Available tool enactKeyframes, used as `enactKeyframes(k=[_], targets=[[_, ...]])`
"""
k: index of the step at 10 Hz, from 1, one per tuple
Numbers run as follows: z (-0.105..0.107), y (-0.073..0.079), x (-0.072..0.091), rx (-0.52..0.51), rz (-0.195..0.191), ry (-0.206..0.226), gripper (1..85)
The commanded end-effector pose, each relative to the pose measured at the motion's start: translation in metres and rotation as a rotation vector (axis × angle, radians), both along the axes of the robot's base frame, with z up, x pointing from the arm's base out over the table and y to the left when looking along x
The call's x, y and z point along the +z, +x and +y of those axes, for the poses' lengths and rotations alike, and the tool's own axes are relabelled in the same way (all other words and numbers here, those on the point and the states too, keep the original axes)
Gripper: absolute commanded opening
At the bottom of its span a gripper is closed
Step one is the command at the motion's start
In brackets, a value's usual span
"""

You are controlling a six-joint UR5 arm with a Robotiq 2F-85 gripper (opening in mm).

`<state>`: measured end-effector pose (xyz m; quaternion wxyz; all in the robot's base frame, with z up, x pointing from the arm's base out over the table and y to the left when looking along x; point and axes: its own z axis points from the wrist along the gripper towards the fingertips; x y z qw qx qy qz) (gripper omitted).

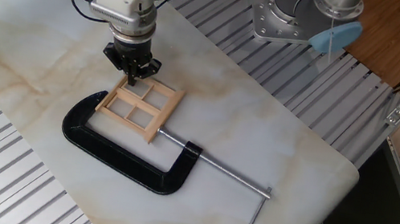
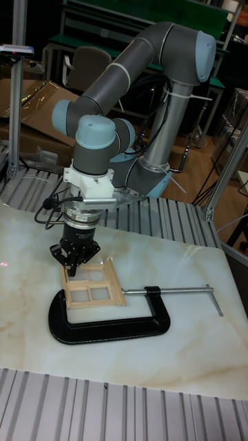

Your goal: Close a sliding window

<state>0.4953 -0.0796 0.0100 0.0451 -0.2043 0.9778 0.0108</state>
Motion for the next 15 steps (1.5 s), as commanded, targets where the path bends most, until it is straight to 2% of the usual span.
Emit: enactKeyframes(k=[1,6,7,9,12,15], targets=[[0.014,0.001,0.004,-0.061,0.001,0.058,0.7],[0.010,-0.004,0.017,-0.118,0.021,0.007,0.7],[0.015,-0.003,0.018,-0.147,0.017,0.023,0.7],[0.018,-0.002,0.018,-0.163,0.009,0.024,0.7],[0.033,0.005,0.013,-0.210,-0.019,0.051,0.7],[0.044,0.002,0.012,-0.243,-0.021,0.052,0.7]])
